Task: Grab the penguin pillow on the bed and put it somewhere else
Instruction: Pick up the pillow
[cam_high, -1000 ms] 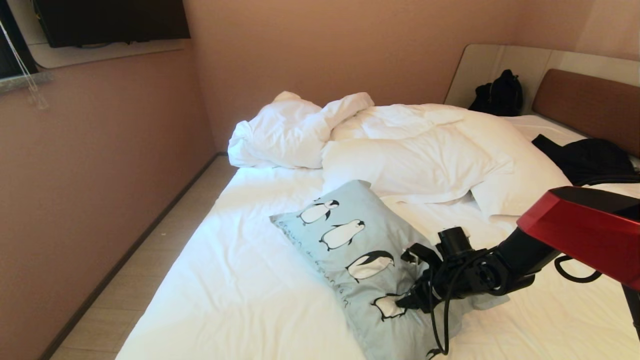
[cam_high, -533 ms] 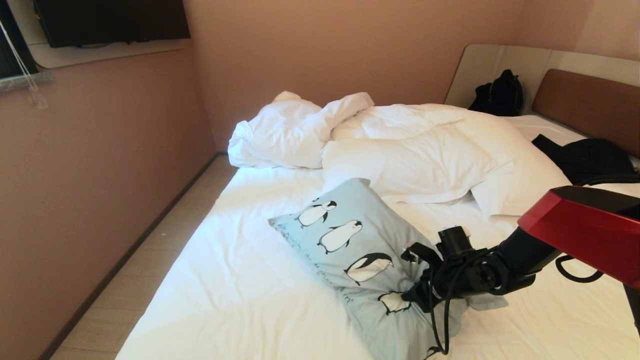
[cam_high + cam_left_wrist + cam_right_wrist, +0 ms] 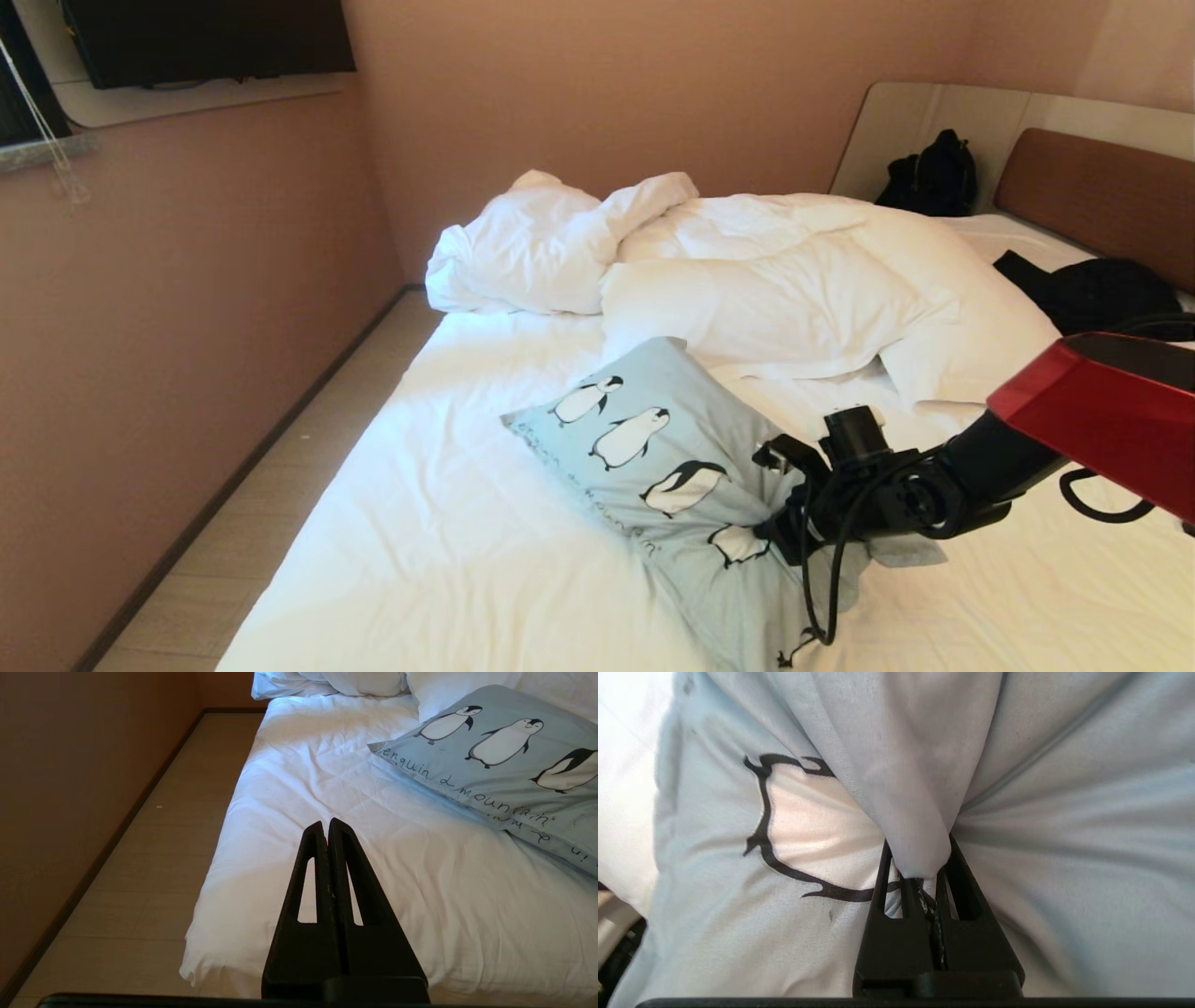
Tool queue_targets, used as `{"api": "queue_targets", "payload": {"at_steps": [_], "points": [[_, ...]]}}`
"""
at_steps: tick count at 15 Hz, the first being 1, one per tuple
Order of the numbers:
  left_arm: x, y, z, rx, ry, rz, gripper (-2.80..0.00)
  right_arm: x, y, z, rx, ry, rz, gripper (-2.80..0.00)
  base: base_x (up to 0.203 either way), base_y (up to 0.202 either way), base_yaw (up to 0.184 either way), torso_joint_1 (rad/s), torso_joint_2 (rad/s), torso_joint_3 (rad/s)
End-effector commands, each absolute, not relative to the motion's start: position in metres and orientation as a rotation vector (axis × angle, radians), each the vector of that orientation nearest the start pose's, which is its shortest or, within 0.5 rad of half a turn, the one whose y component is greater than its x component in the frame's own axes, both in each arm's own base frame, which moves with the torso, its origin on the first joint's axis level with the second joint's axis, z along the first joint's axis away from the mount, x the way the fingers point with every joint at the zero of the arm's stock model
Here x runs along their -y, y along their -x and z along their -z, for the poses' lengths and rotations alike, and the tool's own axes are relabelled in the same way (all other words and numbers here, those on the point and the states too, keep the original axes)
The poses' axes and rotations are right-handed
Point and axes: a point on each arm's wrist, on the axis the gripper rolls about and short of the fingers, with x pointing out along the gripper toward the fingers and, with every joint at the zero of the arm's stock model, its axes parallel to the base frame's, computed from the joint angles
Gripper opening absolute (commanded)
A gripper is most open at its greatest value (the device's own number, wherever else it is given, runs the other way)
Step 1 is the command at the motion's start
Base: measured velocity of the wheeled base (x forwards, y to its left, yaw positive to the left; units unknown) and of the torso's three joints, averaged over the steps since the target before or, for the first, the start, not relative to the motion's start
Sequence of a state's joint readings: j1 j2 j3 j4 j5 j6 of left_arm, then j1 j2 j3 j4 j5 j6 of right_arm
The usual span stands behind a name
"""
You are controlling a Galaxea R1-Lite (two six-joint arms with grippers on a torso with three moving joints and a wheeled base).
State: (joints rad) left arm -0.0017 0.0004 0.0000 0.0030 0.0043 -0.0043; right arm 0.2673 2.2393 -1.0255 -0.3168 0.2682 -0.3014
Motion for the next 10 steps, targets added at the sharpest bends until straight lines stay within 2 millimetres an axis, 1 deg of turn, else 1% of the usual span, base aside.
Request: {"api": "queue_targets", "payload": {"at_steps": [1,4,6,10], "points": [[0.000,0.023,-0.075,-0.005,0.005,-0.003,-2.80,-0.107,-0.366,-0.044,-0.770,0.203,-0.618,-2.80,0.000,0.000,0.000,0.000,0.00,0.000],[0.000,0.023,-0.075,-0.005,0.005,-0.003,-2.80,-0.108,-0.364,-0.076,-0.708,0.093,-0.613,-2.80,0.000,0.000,0.000,0.000,0.00,0.000],[0.000,0.023,-0.075,-0.005,0.005,-0.003,-2.80,-0.107,-0.362,-0.095,-0.668,0.050,-0.600,-2.80,0.000,0.000,0.000,0.000,0.00,0.000],[0.000,0.023,-0.075,-0.005,0.005,-0.003,-2.80,-0.105,-0.355,-0.125,-0.606,-0.013,-0.583,-2.80,0.000,0.000,0.000,0.000,0.00,0.000]]}}
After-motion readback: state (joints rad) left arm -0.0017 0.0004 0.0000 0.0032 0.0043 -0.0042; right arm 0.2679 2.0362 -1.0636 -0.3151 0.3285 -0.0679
